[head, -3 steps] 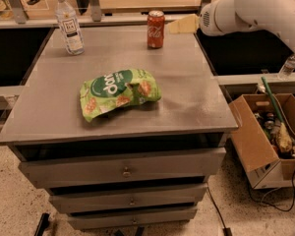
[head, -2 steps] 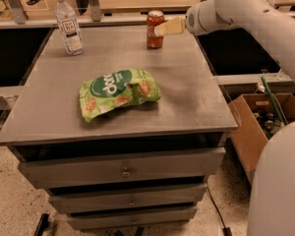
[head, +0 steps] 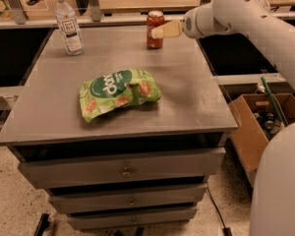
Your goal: Pick coke can
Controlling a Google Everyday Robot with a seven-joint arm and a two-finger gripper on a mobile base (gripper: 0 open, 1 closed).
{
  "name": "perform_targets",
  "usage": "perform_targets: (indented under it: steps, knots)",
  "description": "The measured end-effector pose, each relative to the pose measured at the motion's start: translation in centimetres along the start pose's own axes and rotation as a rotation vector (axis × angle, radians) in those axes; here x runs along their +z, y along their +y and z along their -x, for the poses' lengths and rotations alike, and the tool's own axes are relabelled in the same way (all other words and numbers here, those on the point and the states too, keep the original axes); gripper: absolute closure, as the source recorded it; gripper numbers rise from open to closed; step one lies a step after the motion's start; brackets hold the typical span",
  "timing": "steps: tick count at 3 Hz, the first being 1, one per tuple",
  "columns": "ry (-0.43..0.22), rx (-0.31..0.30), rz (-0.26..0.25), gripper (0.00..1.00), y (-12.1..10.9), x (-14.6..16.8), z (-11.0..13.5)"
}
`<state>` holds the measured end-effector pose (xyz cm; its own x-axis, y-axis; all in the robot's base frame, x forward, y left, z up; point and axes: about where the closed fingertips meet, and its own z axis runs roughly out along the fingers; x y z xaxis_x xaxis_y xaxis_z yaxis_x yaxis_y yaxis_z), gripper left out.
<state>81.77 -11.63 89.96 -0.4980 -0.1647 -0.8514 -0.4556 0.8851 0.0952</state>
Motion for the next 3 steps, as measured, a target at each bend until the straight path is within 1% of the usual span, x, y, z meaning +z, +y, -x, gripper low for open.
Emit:
perform_targets:
  steps: [1, 2, 3]
  knots:
    - [-0.026, -0.001, 0.07, 0.0, 1.2, 1.8, -0.1]
    - [-0.046, -0.027, 0.127, 0.0, 2.5, 3.8, 0.2]
    - [-0.064, -0.057, 0.195, 0.0, 4.0, 6.5, 0.6]
